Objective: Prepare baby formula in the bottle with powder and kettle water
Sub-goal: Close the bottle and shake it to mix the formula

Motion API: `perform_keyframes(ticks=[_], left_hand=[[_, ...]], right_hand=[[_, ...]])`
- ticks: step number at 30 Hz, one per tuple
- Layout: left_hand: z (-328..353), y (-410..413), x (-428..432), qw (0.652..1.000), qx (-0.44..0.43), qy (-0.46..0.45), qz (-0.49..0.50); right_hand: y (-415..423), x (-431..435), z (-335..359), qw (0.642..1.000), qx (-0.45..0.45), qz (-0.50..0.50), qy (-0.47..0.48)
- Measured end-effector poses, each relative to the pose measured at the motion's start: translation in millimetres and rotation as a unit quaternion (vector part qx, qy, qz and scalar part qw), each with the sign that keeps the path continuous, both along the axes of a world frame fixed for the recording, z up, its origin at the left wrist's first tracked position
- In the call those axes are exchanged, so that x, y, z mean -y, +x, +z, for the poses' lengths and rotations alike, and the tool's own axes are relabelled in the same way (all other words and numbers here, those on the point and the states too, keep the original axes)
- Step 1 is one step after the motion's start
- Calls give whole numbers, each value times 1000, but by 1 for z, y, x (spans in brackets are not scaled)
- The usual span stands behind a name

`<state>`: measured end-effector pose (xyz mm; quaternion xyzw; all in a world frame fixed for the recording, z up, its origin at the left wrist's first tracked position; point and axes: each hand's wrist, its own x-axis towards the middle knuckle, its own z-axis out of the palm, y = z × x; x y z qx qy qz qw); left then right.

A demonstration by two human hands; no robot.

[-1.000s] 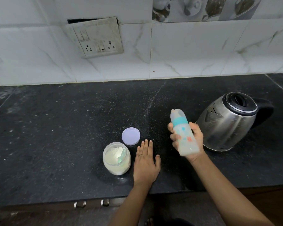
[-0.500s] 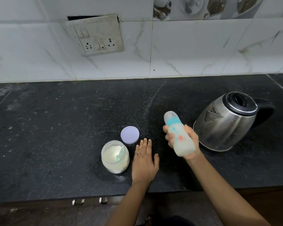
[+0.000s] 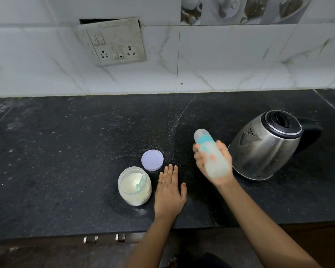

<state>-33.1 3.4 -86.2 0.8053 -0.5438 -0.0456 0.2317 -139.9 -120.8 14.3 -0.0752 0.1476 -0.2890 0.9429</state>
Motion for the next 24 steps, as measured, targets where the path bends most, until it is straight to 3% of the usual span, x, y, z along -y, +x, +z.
perform_keyframes(ticks=[3, 7, 10, 15, 18, 21, 24], left_hand=[[0, 0, 0, 1000, 1, 3, 0], [0, 0, 1, 1000, 5, -1, 1], [-1, 0, 1, 1000, 6, 6, 4], [0, 0, 1, 1000, 9, 9, 3], [0, 0, 1, 1000, 5, 11, 3], [0, 0, 1, 1000, 5, 5, 0], [-1, 0, 1, 1000, 7, 4, 1]], right_hand=[[-3, 0, 2, 997, -41, 8, -58], [-7, -1, 8, 1000, 9, 6, -22], [-6, -1, 20, 997, -21, 32, -62], [-4, -2, 42, 996, -51, -21, -67], [-11, -1, 41, 990, -14, 46, -134], [-15, -2, 46, 964, 84, 97, -234], [-8, 2, 53, 981, 95, 74, -152]])
